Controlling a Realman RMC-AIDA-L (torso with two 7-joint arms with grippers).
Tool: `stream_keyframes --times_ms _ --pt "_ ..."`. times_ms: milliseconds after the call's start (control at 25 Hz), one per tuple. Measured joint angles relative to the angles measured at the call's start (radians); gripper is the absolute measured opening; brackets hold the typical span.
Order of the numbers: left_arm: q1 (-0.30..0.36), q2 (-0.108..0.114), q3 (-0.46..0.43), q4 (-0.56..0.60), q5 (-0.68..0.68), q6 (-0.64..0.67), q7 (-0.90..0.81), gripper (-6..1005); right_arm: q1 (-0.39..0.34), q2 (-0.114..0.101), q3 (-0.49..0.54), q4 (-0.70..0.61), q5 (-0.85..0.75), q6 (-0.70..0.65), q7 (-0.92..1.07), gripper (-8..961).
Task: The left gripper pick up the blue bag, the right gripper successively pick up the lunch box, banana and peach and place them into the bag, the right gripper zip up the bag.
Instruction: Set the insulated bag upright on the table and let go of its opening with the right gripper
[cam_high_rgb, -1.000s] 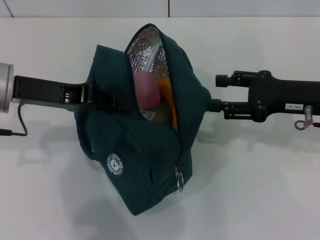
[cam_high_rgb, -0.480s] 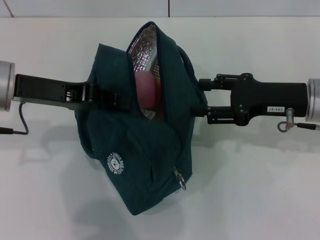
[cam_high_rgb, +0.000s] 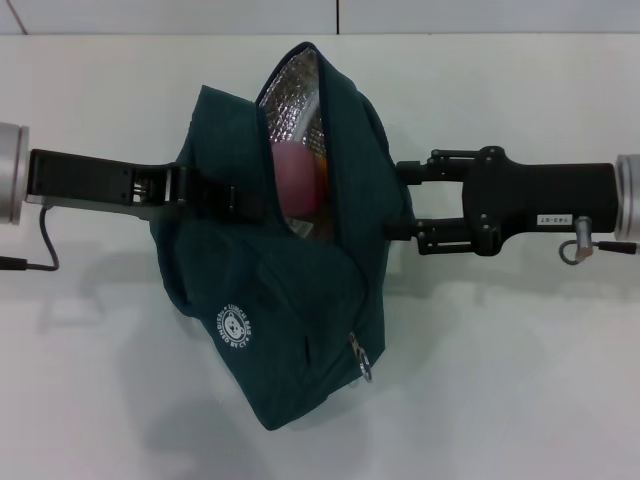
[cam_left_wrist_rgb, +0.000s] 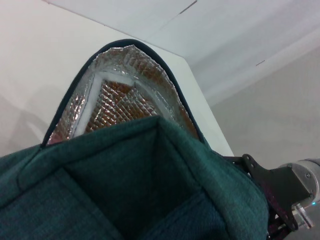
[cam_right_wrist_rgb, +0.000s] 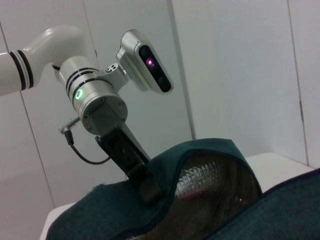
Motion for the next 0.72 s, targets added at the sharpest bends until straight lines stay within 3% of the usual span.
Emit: stream_keyframes --times_ms 400,720 --pt "0.000 0.001 0.000 0.000 -0.002 0.000 0.000 41 0.013 -0.007 0.004 0.005 -0.001 0.010 -0.020 713" --pt "0.001 0.000 0.000 0.000 -0.002 0.000 0.000 41 0.014 0.011 0.000 0.001 -0.027 0.004 -0.053 673"
